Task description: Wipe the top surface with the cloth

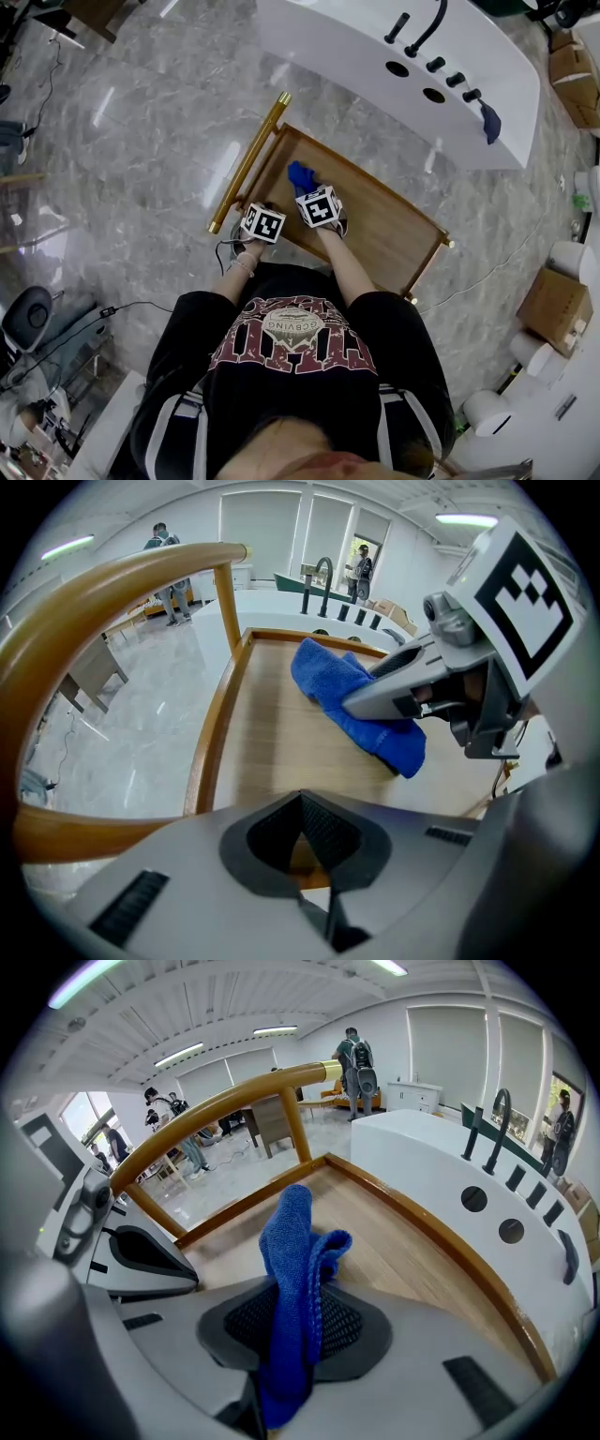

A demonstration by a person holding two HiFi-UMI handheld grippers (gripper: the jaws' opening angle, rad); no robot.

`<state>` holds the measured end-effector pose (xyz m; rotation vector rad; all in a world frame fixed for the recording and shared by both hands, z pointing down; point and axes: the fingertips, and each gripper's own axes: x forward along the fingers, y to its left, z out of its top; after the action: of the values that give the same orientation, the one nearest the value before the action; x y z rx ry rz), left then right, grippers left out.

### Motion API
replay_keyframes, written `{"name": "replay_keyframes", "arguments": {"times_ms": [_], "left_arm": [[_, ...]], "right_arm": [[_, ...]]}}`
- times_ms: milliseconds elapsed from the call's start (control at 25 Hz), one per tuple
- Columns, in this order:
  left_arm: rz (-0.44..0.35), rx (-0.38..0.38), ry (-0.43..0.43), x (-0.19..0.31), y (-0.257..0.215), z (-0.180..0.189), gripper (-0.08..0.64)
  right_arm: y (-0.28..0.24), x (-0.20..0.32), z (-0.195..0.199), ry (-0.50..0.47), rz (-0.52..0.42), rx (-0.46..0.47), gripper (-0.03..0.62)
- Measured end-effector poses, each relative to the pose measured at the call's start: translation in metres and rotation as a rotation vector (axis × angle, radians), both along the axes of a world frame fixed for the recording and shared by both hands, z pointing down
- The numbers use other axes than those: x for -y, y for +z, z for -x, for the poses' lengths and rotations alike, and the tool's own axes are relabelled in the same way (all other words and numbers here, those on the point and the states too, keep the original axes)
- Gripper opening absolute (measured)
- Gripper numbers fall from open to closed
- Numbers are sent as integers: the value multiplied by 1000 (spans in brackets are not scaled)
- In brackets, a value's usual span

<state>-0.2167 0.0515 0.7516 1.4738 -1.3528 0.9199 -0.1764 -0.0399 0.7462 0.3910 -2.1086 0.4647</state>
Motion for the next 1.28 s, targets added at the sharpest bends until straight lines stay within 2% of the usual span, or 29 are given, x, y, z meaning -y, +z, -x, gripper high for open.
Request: {"name": "replay_keyframes", "arguments": {"times_ms": [600, 1280], "left_arm": [[-6, -15, -65, -7, -2, 25, 49], [-22, -33, -147, -31, 0, 42, 49]], "right_arm": [[0, -7, 36, -54, 0, -3, 94], [-1, -19, 76, -94, -11, 39, 94]]}}
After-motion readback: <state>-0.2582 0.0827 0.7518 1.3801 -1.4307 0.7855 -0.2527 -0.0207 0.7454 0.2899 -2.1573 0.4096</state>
